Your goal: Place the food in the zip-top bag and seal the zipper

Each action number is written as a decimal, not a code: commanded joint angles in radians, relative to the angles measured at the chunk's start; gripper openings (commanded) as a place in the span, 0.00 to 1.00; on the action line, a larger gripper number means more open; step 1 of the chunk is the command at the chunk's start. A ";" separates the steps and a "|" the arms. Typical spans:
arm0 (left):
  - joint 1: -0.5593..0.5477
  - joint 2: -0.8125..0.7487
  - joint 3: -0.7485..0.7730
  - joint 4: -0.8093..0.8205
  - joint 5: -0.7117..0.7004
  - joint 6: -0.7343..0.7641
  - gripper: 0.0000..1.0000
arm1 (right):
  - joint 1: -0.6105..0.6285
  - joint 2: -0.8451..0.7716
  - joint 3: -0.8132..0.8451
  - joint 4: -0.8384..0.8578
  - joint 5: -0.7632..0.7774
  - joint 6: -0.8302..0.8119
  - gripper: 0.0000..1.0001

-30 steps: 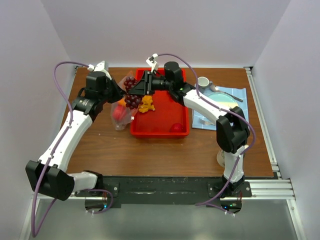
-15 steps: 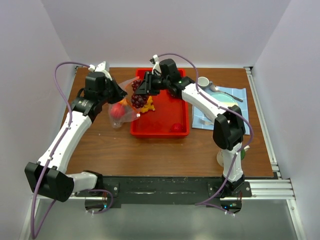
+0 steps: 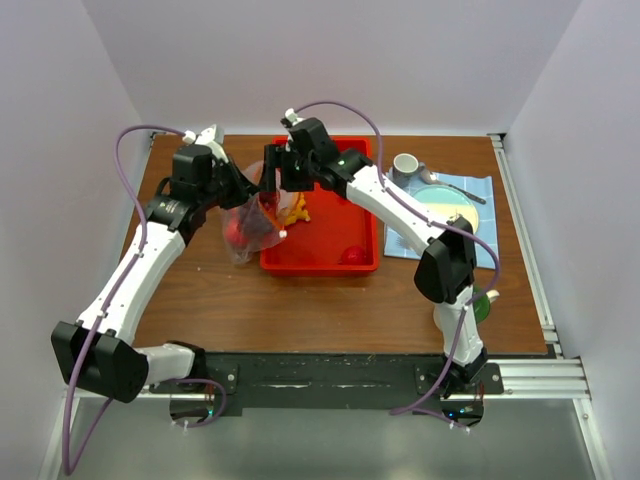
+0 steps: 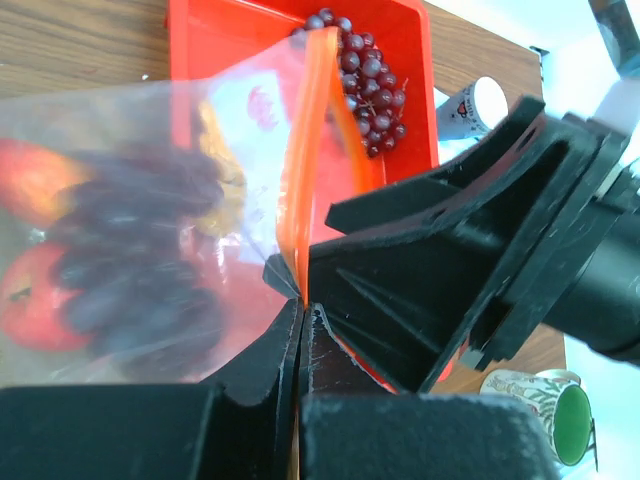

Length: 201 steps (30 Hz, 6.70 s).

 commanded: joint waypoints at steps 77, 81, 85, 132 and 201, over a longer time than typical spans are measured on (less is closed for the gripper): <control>0.046 -0.053 -0.006 -0.059 -0.217 0.033 0.00 | -0.272 0.435 0.255 -0.059 0.181 -0.479 0.69; 0.046 -0.045 -0.009 -0.049 -0.209 0.033 0.00 | -0.274 0.415 0.243 -0.070 0.169 -0.468 0.43; 0.046 -0.037 -0.014 -0.038 -0.206 0.031 0.00 | -0.274 0.372 0.238 -0.082 0.152 -0.446 0.28; 0.046 0.033 -0.016 0.042 -0.123 0.001 0.00 | -0.059 -0.188 0.037 -0.065 -0.166 -0.270 0.17; 0.046 -0.008 -0.005 0.039 -0.102 -0.016 0.00 | 0.009 -0.015 -0.187 0.271 0.209 -0.219 0.20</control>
